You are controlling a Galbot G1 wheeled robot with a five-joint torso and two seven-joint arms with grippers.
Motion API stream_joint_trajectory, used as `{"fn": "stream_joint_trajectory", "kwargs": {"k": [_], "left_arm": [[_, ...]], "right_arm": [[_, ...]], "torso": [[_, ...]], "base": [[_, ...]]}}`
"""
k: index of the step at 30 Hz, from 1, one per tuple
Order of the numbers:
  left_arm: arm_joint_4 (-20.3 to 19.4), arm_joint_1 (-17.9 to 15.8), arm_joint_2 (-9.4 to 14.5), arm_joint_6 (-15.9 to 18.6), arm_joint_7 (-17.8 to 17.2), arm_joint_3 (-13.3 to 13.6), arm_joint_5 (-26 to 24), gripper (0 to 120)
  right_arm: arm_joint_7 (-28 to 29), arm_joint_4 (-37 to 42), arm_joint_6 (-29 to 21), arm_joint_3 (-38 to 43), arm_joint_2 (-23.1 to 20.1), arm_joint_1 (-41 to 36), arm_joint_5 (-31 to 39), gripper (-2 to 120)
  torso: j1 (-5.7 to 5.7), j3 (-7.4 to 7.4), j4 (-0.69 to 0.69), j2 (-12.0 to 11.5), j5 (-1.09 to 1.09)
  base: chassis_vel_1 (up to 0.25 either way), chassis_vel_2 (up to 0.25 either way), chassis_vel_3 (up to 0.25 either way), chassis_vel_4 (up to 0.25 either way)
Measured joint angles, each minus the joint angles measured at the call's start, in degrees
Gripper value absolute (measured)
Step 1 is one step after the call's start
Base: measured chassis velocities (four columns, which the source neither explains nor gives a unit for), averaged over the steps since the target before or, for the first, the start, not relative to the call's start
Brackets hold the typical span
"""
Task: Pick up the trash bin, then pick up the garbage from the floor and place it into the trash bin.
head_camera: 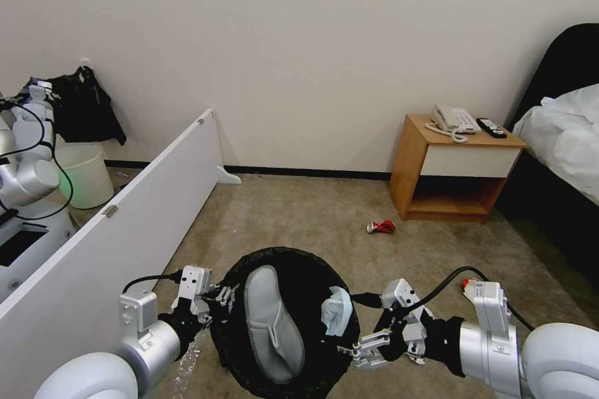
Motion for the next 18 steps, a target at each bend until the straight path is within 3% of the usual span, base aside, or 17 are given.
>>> {"fn": "stream_joint_trajectory", "kwargs": {"k": [18], "left_arm": [[-0.51, 1.8, -0.9, -0.09, 0.04, -0.86, 0.91, 4]], "right_arm": [[0.09, 2.88, 1.66, 7.53, 0.22, -0.89, -2.24, 100]], "torso": [[0.0, 0.0, 0.0, 0.0, 0.0]], "base": [[0.0, 0.0, 0.0, 0.0]]}}
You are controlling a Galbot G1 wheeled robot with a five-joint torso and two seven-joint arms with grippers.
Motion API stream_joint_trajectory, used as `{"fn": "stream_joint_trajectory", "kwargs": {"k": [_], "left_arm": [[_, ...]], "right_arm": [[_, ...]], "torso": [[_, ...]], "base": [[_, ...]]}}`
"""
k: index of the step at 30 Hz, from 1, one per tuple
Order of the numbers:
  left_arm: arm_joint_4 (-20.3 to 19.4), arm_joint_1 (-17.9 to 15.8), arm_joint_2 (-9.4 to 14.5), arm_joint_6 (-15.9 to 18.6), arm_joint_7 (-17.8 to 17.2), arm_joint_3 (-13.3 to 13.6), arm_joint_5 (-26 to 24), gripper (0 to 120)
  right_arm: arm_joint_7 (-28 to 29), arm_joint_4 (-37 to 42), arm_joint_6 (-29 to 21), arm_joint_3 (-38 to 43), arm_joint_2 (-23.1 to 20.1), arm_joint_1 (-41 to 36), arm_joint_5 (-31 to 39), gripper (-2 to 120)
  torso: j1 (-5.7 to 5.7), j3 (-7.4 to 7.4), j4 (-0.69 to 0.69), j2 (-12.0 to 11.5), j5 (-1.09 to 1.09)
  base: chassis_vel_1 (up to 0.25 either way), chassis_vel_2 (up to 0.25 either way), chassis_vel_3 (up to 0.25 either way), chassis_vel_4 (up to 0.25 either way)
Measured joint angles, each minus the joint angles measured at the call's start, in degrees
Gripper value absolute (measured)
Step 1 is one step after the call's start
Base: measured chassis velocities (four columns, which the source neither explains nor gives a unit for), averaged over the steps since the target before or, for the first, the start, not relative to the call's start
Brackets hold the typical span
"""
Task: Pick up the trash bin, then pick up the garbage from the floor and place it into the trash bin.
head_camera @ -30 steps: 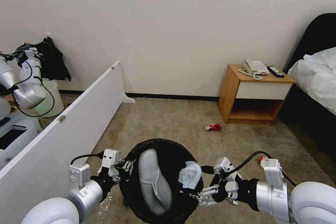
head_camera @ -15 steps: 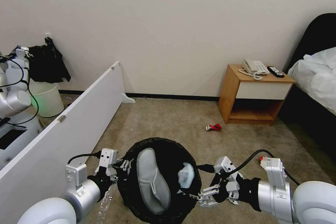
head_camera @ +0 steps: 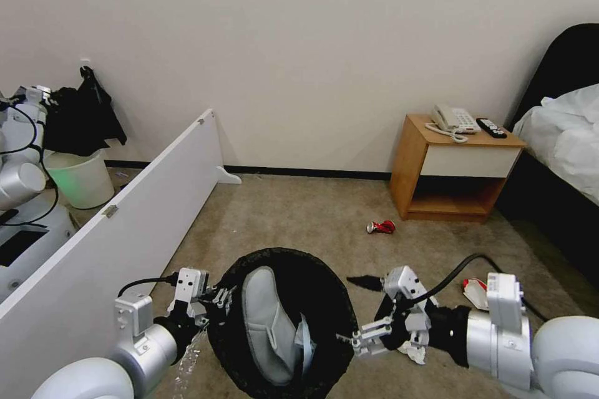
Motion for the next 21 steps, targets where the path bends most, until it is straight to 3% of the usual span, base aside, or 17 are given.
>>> {"fn": "stream_joint_trajectory", "kwargs": {"k": [8, 13, 15, 16, 18, 21], "left_arm": [[-0.09, 0.15, -0.2, 0.0, -0.02, -0.1, 0.09, 4], [-0.25, 0.42, -0.7, -0.01, -0.04, -0.32, 0.22, 4], [-0.4, 1.03, -1.31, -0.04, -0.08, -0.68, 0.54, 4], [-0.4, 1.03, -1.31, -0.04, -0.08, -0.68, 0.54, 4], [-0.55, 1.55, -1.38, -0.06, -0.08, -0.7, 0.97, 4], [-0.62, 1.58, -1.09, -0.07, -0.08, -0.7, 0.99, 4]], "right_arm": [[0.55, 0.07, 0.39, 2.28, 0.74, -0.13, -0.89, 100], [2.19, 0.08, 0.66, 7.92, 3.49, -0.91, -2.12, 100], [5.01, -0.44, -0.27, 18.4, 7.94, -5.76, -7.86, 100], [5.01, -0.44, -0.27, 18.4, 7.94, -5.76, -7.86, 100], [6.88, -0.32, -1.8, 28.28, 11.52, -15.6, -10.91, 100], [7.09, -1.12, -1.84, 33.12, 13.18, -22.1, -12.69, 100]], "torso": [[0.0, 0.0, 0.0, 0.0, 0.0], [0.0, 0.0, 0.01, 0.0, 0.01], [0.0, 0.0, 0.0, 0.0, 0.02], [0.0, 0.0, 0.0, 0.0, 0.02], [0.0, 0.0, 0.0, 0.0, 0.01], [0.0, 0.0, -0.03, 0.0, 0.0]], "base": [[0.0, 0.0, 0.0, 0.0], [0.0, 0.0, 0.0, 0.0], [0.0, 0.0, 0.0, 0.0], [0.0, 0.0, 0.0, 0.0], [0.0, 0.0, 0.0, 0.0], [0.0, 0.0, 0.0, 0.0]]}}
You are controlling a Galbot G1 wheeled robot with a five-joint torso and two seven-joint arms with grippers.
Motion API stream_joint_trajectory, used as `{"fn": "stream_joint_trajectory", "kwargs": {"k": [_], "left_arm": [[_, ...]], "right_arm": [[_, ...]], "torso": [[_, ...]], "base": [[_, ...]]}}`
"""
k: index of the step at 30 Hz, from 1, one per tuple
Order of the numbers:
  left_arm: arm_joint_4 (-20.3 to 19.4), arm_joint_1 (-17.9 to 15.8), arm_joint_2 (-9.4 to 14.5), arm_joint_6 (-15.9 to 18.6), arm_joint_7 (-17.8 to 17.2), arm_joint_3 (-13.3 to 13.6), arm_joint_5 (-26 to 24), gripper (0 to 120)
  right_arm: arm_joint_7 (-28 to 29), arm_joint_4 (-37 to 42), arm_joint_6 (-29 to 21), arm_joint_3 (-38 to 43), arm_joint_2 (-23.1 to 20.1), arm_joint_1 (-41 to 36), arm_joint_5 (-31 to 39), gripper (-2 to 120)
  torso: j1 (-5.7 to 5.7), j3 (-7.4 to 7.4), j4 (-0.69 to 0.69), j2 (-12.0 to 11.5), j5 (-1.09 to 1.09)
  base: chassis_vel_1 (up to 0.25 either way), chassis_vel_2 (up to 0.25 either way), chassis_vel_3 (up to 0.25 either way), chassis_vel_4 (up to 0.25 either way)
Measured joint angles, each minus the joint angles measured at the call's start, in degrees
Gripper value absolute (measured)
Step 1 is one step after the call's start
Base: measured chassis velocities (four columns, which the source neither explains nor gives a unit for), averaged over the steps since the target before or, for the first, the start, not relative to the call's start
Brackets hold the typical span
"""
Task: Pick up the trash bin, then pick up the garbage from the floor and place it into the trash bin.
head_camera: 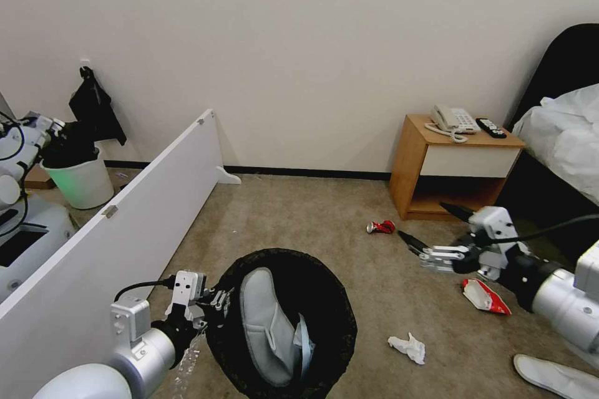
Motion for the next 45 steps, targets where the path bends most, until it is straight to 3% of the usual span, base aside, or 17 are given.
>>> {"fn": "stream_joint_trajectory", "kwargs": {"k": [11, 36, 45], "left_arm": [[-0.59, 0.33, 0.74, -0.04, 0.08, -0.75, -0.11, 4], [-1.35, 0.73, 0.89, -0.11, 0.32, -0.96, -0.18, 4], [-1.16, 0.37, 0.81, -0.16, 0.36, -0.72, -0.21, 4]], "right_arm": [[5.14, -10.54, 0.49, 1.42, 8.61, -4.66, -9.32, 100], [0.68, -34.5, -2.64, -1.4, 9.74, -10.18, -17.99, 100], [0.99, -35.76, -5.01, -1.4, 10.41, -12.46, -18.04, 100]], "torso": [[0.0, 0.0, 0.02, 0.0, 0.01], [0.0, 0.0, 0.02, 0.0, 0.01], [0.0, 0.0, 0.03, 0.0, 0.0]], "base": [[0.0, 0.0, 0.0, 0.0], [0.0, 0.0, 0.0, 0.0], [0.0, 0.0, 0.0, 0.0]]}}
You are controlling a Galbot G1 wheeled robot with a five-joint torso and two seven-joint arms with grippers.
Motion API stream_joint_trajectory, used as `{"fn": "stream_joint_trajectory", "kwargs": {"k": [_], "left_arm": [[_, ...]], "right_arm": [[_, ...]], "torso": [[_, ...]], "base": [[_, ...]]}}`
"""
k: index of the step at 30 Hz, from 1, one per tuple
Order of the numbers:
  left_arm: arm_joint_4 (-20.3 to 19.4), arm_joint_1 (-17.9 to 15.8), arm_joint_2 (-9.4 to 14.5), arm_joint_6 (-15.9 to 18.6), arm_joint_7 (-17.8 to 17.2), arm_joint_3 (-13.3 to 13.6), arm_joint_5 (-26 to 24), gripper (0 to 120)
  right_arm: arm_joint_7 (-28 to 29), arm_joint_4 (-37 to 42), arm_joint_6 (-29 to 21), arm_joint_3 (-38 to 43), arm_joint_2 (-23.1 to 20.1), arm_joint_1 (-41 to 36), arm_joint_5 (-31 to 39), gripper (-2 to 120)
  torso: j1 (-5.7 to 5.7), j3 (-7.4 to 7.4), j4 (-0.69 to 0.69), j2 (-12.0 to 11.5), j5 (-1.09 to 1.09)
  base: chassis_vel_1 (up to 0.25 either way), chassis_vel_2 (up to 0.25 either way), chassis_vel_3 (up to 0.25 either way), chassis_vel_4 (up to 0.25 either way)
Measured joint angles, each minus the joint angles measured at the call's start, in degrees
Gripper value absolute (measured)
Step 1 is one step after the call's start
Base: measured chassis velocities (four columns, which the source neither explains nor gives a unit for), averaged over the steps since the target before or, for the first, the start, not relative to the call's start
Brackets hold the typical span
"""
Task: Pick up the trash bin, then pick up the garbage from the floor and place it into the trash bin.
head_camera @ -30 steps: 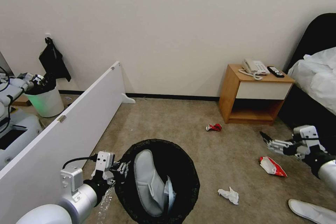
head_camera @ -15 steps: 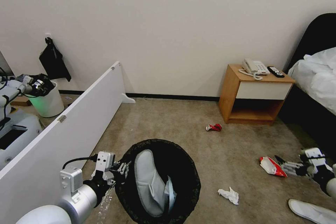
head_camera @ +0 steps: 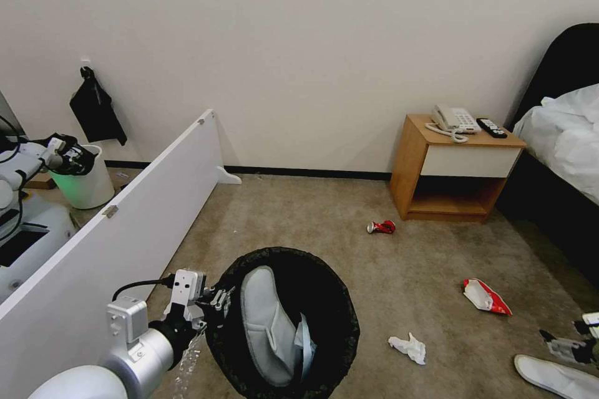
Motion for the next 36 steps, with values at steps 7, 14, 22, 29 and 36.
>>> {"fn": "stream_joint_trajectory", "kwargs": {"k": [7, 14, 22, 29, 36], "left_arm": [[0.17, 0.03, -0.01, -0.04, 0.17, 0.0, -0.07, 4], [0.2, 0.03, 0.21, -0.09, 0.23, -0.04, -0.13, 4], [0.12, 0.01, 0.79, -0.1, 0.17, -0.27, -0.38, 4], [0.12, 0.0, 0.85, -0.1, 0.09, -0.3, -0.45, 4], [0.14, -0.13, 1.08, -0.1, -0.05, -0.32, -0.55, 4]], "right_arm": [[-1.35, -0.79, -1.76, -0.9, 0.13, -2.1, -2.66, 100], [-2.91, -4.37, -0.58, -3.12, 0.95, 0.66, -5.14, 100], [-4.75, -14.38, 0.37, -7.34, 3.16, 8.18, -6.96, 100], [-5.28, -18.93, 1.22, -8.83, 4.12, 11.81, -7.46, 100], [-5.67, -22.88, 2.01, -11.31, 5.12, 16.28, -9.19, 100]], "torso": [[0.0, 0.0, 0.0, 0.0, -0.01], [0.0, 0.0, 0.0, 0.0, 0.0], [0.0, 0.0, -0.01, 0.0, 0.0], [0.0, 0.0, 0.0, 0.0, 0.0], [0.0, 0.0, 0.0, 0.0, 0.0]], "base": [[0.0, 0.0, 0.0, 0.0], [0.0, 0.0, 0.0, 0.0], [0.0, 0.0, 0.0, 0.0], [0.0, 0.0, 0.0, 0.0], [0.0, 0.0, 0.0, 0.0]]}}
